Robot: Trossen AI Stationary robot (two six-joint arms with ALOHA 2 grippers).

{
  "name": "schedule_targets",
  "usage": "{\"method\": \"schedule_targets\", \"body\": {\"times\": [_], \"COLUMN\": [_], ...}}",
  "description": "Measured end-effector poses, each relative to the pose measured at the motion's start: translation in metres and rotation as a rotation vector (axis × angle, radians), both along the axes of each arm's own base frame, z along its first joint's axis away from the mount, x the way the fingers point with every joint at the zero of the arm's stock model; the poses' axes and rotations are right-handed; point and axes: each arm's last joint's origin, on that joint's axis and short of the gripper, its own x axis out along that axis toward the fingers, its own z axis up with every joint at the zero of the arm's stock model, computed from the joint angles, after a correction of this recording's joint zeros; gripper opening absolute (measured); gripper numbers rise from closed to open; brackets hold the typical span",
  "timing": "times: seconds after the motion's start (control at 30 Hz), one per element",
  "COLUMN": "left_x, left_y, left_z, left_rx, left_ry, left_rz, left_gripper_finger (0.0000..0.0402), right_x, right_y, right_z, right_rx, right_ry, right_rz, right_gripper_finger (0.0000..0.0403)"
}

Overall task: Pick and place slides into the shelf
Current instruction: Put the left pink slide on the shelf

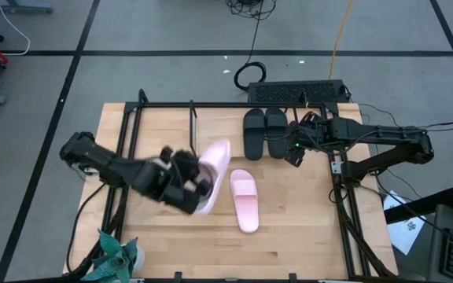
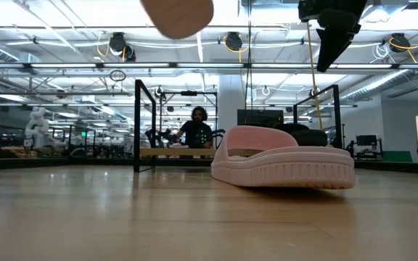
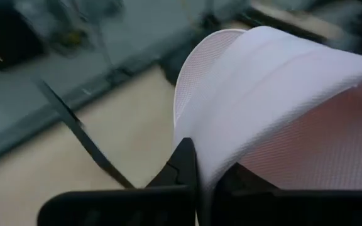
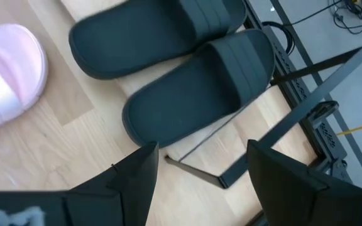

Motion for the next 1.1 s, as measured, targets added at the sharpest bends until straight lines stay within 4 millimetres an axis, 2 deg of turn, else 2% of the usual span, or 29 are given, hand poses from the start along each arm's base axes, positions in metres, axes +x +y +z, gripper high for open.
{"method": "schedule_targets", "body": {"times": [0.23,0.4,0.53,0.6,0.7,0.87,1.1], "left_x": [0.047,0.07,0.082,0.087,0.092,0.095,0.095], "left_y": [0.073,0.12,0.152,0.165,0.179,0.19,0.192], "left_z": [0.006,0.0,-0.022,-0.04,-0.062,-0.092,-0.105], "left_rx": [0.187,0.211,0.212,0.198,0.19,0.171,0.18], "left_ry": [-0.007,0.023,0.151,0.245,0.348,0.484,0.574], "left_rz": [0.105,0.13,0.148,0.156,0.179,0.209,0.204], "left_gripper_finger": [0.0,0.0,0.0,0.0,0.0,0.0,0.0], "right_x": [0.003,0.003,0.004,0.004,0.005,0.008,0.012], "right_y": [0.0,0.0,-0.001,-0.001,-0.002,-0.003,-0.003], "right_z": [0.001,0.001,0.001,0.002,0.002,0.003,0.005], "right_rx": [-0.004,-0.004,-0.006,-0.009,-0.015,-0.025,-0.042], "right_ry": [-0.032,-0.033,-0.037,-0.043,-0.049,-0.067,-0.101], "right_rz": [0.007,0.005,0.002,0.006,0.013,0.027,0.059], "right_gripper_finger": [0.0231,0.0231,0.0231,0.0231,0.0231,0.0231,0.0231]}}
